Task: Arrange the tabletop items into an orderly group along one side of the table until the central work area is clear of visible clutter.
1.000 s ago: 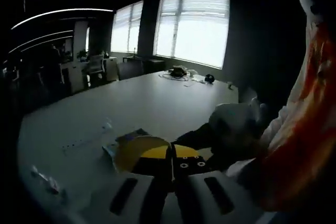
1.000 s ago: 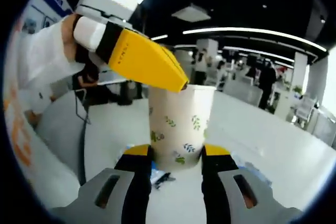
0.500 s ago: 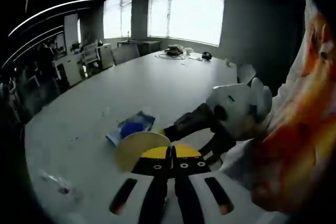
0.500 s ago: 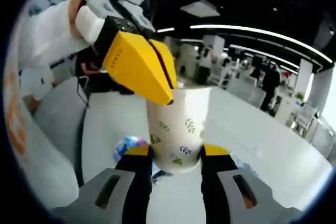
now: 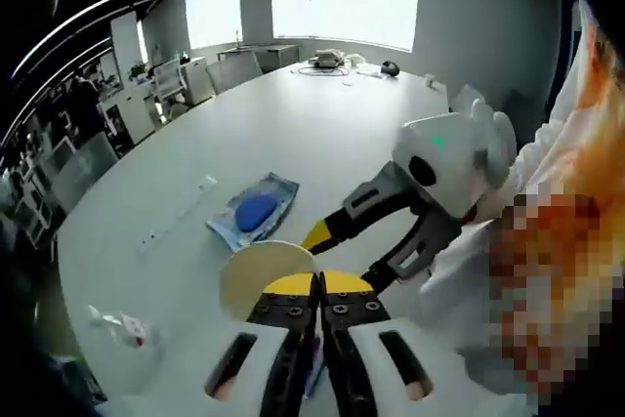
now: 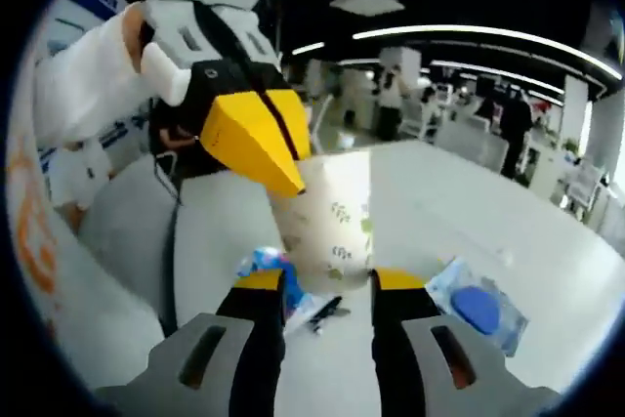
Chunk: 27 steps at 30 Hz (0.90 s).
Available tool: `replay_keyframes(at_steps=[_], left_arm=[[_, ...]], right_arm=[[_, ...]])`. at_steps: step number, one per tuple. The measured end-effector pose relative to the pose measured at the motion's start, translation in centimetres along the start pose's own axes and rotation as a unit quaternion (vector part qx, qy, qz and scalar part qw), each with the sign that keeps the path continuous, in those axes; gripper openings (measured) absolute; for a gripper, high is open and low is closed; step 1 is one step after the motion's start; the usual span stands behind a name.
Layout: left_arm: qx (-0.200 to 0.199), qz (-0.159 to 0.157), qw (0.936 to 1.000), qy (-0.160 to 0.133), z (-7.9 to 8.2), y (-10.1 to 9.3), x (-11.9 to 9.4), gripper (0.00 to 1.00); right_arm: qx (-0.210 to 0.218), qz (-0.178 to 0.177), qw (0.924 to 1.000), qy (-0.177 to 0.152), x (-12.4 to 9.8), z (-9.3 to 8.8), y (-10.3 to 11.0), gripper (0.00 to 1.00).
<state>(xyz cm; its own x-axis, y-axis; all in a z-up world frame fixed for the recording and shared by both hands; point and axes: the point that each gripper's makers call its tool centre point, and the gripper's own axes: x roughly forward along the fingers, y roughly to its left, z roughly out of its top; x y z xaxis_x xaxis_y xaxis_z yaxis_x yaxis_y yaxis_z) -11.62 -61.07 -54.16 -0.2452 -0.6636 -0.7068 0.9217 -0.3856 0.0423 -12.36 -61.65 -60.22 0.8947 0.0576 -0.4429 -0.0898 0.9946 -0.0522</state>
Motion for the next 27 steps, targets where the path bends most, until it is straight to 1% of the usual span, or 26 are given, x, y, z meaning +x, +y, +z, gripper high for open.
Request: replay_keyframes(at_steps=[1, 2, 3, 4, 5, 6, 7, 8, 9, 11, 12, 13, 14, 16, 18, 19, 20, 21, 22, 23, 24, 25, 26, 27], left_arm=[[0.006, 0.020, 0.9998, 0.006, -0.5, 0.9, -0.1, 0.00], [0.003, 0.023, 0.9997, 0.007, -0.6, 1.3, -0.2, 0.00], [-0.001, 0.032, 0.9995, 0.000, -0.7, 2.2, -0.2, 0.00], [-0.009, 0.037, 0.9993, -0.001, -0.9, 2.9, -0.2, 0.00], [-0.018, 0.046, 0.9987, 0.009, -1.5, 3.8, -0.1, 0.00], [-0.014, 0.064, 0.9975, 0.026, -2.2, 4.8, -0.1, 0.00], [0.004, 0.087, 0.9948, 0.054, -3.2, 6.0, -0.1, 0.00], [0.020, 0.102, 0.9923, 0.069, -3.7, 6.8, 0.0, 0.00], [0.029, 0.110, 0.9906, 0.075, -4.0, 7.4, 0.2, 0.00], [0.015, 0.115, 0.9899, 0.081, -4.7, 8.3, 1.0, 0.00], [0.016, 0.127, 0.9871, 0.095, -5.3, 9.1, 1.3, 0.00], [0.027, 0.138, 0.9834, 0.114, -5.7, 9.7, 1.5, 0.00], [0.055, 0.156, 0.9746, 0.151, -6.5, 10.7, 1.7, 0.00], [0.087, 0.168, 0.9640, 0.187, -7.1, 11.7, 2.4, 0.00], [0.103, 0.166, 0.9611, 0.195, -7.0, 12.1, 3.2, 0.00], [0.088, 0.164, 0.9651, 0.184, -6.7, 12.2, 3.7, 0.00], [0.055, 0.157, 0.9727, 0.162, -6.2, 12.1, 4.6, 0.00], [0.039, 0.152, 0.9755, 0.154, -6.0, 12.1, 4.9, 0.00], [0.032, 0.153, 0.9761, 0.152, -6.0, 12.2, 5.3, 0.00], [0.038, 0.166, 0.9723, 0.160, -6.1, 13.0, 5.4, 0.00], [0.045, 0.177, 0.9679, 0.173, -6.3, 13.5, 5.4, 0.00], [0.051, 0.185, 0.9653, 0.177, -6.4, 14.1, 5.6, 0.00], [0.043, 0.191, 0.9653, 0.173, -6.3, 14.5, 5.8, 0.00], [0.024, 0.199, 0.9640, 0.174, -6.5, 14.9, 5.9, 0.00]], right_arm=[[-0.006, 0.005, 1.0000, 0.004, -0.1, -0.2, 0.1, 0.29], [-0.002, 0.005, 1.0000, 0.003, -0.3, -0.4, 0.0, 0.31], [0.006, 0.003, 1.0000, 0.000, -0.4, -0.6, -0.1, 0.37], [0.023, 0.001, 0.9997, -0.001, -0.6, -0.9, -0.2, 0.40], [0.030, 0.001, 0.9996, 0.001, -0.7, -1.2, -0.3, 0.41], [0.030, 0.000, 0.9995, 0.004, -0.9, -1.6, -0.6, 0.40], [0.032, -0.002, 0.9995, 0.005, -1.0, -1.8, -0.7, 0.40], [0.034, -0.004, 0.9994, 0.007, -1.2, -2.0, -0.9, 0.40], [0.036, -0.006, 0.9993, 0.008, -1.4, -2.2, -1.1, 0.40], [0.057, -0.009, 0.9983, 0.003, -1.9, -2.5, -1.6, 0.40], [0.076, -0.012, 0.9970, -0.001, -2.0, -2.7, -1.8, 0.40], [0.100, -0.015, 0.9948, -0.007, -2.3, -2.9, -2.2, 0.40], [0.115, -0.016, 0.9932, -0.012, -2.5, -3.0, -2.5, 0.39], [0.133, -0.017, 0.9907, -0.021, -3.0, -3.2, -3.1, 0.39], [0.152, -0.030, 0.9876, -0.026, -3.6, -3.3, -4.1, 0.38], [0.156, -0.033, 0.9867, -0.029, -3.9, -3.3, -4.4, 0.37], [0.169, -0.040, 0.9841, -0.036, -4.4, -3.2, -4.8, 0.37], [0.178, -0.043, 0.9824, -0.039, -4.6, -3.3, -5.1, 0.37], [0.185, -0.047, 0.9808, -0.041, -5.0, -3.5, -5.3, 0.37], [0.193, -0.050, 0.9792, -0.040, -5.2, -3.8, -5.5, 0.37], [0.203, -0.054, 0.9772, -0.032, -5.4, -4.5, -5.7, 0.37], [0.208, -0.057, 0.9762, -0.028, -5.5, -4.9, -5.8, 0.37], [0.221, -0.058, 0.9731, -0.024, -5.7, -5.3, -5.8, 0.37], [0.240, -0.057, 0.9687, -0.027, -5.8, -5.5, -5.8, 0.37]])
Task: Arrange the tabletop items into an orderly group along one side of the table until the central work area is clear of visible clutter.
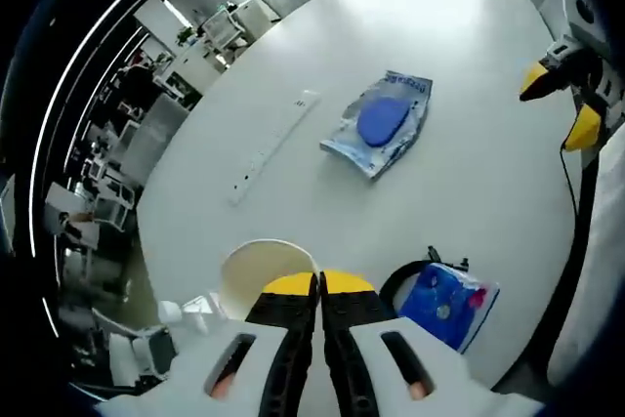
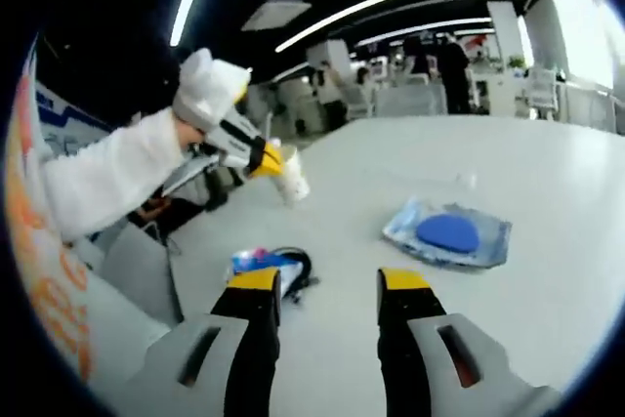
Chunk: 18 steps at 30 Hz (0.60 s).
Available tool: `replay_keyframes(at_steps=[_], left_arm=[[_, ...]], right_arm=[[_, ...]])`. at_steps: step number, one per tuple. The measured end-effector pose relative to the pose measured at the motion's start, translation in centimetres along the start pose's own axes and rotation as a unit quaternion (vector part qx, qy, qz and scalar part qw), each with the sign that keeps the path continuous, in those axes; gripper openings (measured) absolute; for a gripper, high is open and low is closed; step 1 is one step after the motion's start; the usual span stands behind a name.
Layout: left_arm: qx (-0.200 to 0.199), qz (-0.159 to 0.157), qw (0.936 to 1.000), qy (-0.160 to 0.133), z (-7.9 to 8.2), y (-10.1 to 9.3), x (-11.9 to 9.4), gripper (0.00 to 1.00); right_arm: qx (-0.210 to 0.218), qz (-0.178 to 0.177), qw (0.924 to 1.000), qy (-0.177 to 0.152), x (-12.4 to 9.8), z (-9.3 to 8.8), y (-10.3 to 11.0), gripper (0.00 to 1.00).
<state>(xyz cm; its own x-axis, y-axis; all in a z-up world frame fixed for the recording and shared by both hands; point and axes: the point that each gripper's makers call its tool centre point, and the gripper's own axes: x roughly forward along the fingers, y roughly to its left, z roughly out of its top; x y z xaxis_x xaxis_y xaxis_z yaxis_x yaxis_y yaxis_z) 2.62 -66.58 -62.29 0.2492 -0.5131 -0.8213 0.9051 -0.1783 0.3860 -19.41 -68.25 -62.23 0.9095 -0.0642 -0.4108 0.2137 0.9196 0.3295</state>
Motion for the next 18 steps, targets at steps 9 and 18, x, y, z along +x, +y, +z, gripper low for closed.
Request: replay_keyframes(at_steps=[9, 18], left_arm=[[-0.023, 0.014, 0.9989, 0.038, -2.3, 2.4, 5.2, 0.00], [-0.066, 0.025, 0.9969, 0.033, -4.1, 4.5, 8.6, 0.00]], right_arm=[[0.064, 0.001, 0.9979, -0.010, 0.3, -0.1, -0.6, 0.36], [0.078, 0.016, 0.9968, 0.010, 2.4, -0.7, -0.2, 0.35]])
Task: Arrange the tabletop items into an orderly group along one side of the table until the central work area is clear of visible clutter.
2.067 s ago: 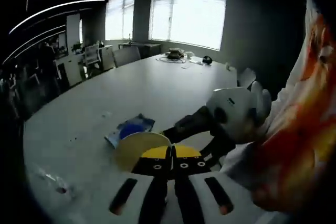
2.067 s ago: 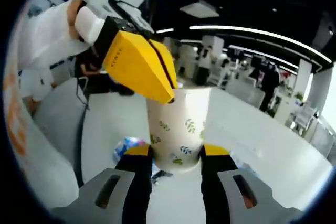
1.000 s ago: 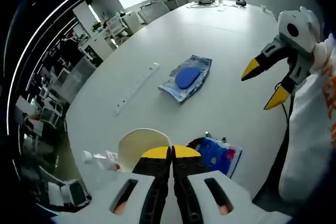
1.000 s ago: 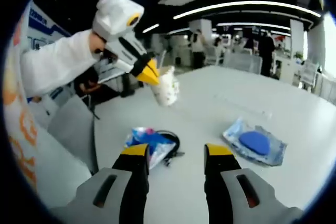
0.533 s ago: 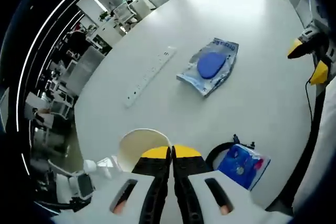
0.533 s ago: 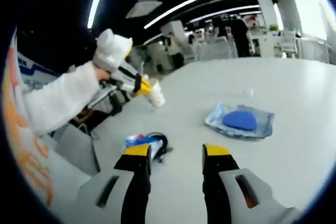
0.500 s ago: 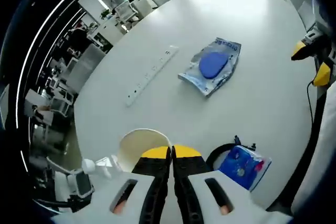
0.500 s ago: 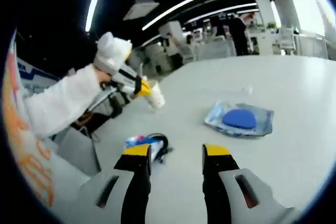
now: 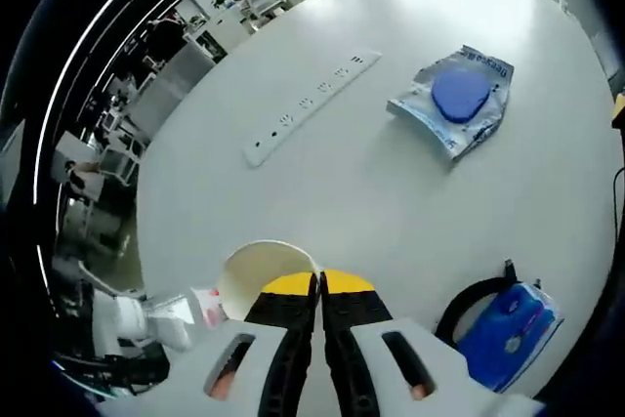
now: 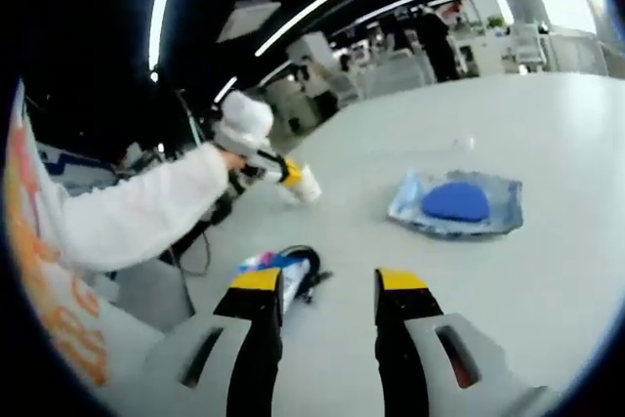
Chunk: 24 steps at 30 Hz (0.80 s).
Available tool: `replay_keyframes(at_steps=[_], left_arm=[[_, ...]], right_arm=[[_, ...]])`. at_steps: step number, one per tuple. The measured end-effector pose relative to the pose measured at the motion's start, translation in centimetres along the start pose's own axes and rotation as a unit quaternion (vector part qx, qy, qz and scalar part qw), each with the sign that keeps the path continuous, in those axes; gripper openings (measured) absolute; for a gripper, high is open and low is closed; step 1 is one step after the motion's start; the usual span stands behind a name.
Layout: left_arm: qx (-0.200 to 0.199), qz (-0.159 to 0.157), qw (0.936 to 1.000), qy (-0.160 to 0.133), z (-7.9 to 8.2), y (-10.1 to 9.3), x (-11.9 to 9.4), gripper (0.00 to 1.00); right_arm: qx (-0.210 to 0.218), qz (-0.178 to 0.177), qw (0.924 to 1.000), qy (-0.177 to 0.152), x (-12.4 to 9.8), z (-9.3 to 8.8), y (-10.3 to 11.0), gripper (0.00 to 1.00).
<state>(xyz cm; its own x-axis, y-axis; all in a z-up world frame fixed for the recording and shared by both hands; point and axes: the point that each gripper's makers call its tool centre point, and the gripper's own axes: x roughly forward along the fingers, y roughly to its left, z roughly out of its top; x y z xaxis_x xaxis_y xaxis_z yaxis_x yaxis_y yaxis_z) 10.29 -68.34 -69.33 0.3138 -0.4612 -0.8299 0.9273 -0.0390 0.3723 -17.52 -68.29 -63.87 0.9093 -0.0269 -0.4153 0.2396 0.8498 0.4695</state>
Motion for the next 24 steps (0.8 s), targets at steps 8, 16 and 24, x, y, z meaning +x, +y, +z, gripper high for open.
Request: replay_keyframes(at_steps=[8, 16, 24], left_arm=[[-0.034, -0.017, 0.9993, 0.003, -1.0, 0.3, 1.4, 0.00], [-0.032, -0.015, 0.9994, -0.001, -0.4, 0.9, 1.9, 0.00], [-0.040, -0.019, 0.9990, 0.004, -0.4, 0.5, 2.1, 0.00]], right_arm=[[0.004, -0.009, 0.9999, 0.003, 0.1, -0.4, -0.2, 0.35], [0.010, -0.018, 0.9998, 0.006, 0.0, -0.9, -0.5, 0.34], [0.016, -0.020, 0.9997, 0.005, 0.1, -0.8, -0.8, 0.33]])
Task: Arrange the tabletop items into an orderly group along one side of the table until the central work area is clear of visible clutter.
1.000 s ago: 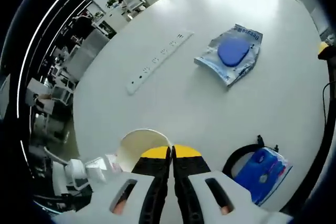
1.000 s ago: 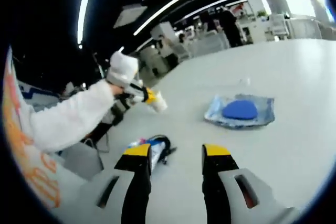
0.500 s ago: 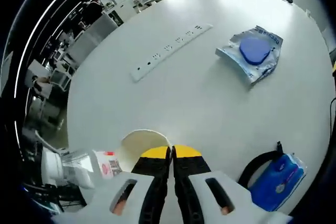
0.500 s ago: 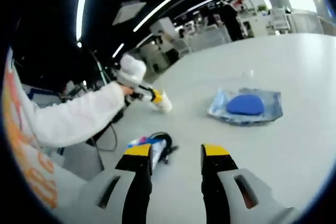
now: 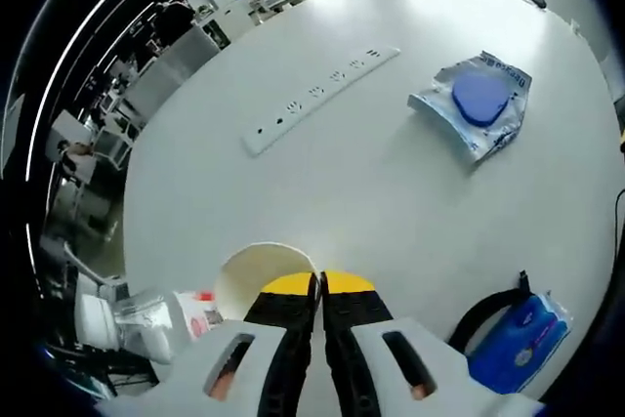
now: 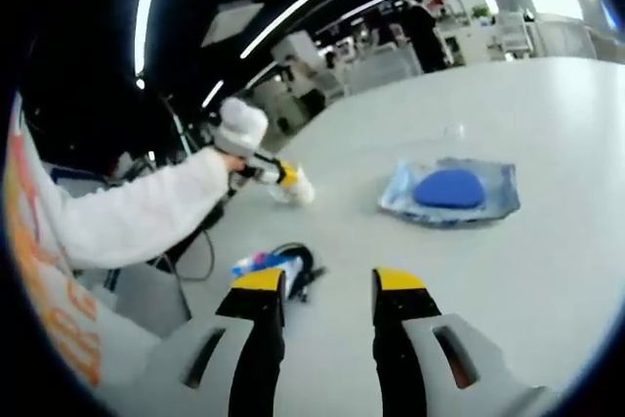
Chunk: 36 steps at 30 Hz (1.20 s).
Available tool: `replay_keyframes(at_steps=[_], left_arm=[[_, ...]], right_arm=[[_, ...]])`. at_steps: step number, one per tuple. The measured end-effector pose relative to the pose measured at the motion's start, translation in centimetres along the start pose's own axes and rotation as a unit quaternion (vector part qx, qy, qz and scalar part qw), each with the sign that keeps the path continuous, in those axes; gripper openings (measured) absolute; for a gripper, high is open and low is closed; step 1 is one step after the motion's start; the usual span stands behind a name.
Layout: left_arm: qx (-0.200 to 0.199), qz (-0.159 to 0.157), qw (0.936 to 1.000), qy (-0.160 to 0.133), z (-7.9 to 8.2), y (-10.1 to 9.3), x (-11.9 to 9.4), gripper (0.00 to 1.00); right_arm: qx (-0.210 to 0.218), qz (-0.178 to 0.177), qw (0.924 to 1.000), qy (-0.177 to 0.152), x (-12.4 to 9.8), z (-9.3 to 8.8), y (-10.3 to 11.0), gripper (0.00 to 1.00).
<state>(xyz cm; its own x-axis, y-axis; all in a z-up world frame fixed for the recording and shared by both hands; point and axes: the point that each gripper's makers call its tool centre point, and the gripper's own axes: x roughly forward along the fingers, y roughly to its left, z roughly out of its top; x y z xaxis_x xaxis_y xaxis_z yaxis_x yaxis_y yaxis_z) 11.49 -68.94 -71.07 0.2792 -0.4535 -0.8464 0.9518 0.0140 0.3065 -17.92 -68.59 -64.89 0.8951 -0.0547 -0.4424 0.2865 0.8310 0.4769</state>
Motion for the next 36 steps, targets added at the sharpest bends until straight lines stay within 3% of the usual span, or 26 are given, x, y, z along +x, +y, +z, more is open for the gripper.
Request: replay_keyframes(at_steps=[4, 11, 18, 23, 31, 36], left_arm=[[-0.007, -0.009, 0.9999, 0.009, -0.6, -0.6, 0.4, 0.00], [0.001, -0.004, 1.0000, 0.002, -0.8, -0.8, 0.2, 0.10], [0.020, 0.014, 0.9997, -0.008, -0.7, -0.4, -0.4, 0.26], [-0.001, 0.025, 0.9994, -0.024, -0.2, 0.0, -1.3, 0.35], [-0.065, 0.026, 0.9898, -0.124, 2.5, -0.7, -3.5, 0.55], [-0.105, 0.013, 0.9757, -0.191, 4.0, -1.8, -5.3, 0.70]], right_arm=[[0.003, -0.001, 1.0000, 0.004, 0.0, -0.3, -0.1, 0.32], [0.005, -0.003, 1.0000, 0.004, -0.2, -0.4, -0.5, 0.32], [0.008, -0.006, 0.9999, 0.004, -0.2, -0.5, -0.9, 0.31], [0.014, -0.010, 0.9998, -0.006, -0.5, -0.2, -1.2, 0.31], [0.023, -0.008, 0.9996, -0.011, -0.6, 0.0, -1.4, 0.32], [0.025, -0.009, 0.9995, -0.017, -0.8, 0.0, -1.3, 0.35]])
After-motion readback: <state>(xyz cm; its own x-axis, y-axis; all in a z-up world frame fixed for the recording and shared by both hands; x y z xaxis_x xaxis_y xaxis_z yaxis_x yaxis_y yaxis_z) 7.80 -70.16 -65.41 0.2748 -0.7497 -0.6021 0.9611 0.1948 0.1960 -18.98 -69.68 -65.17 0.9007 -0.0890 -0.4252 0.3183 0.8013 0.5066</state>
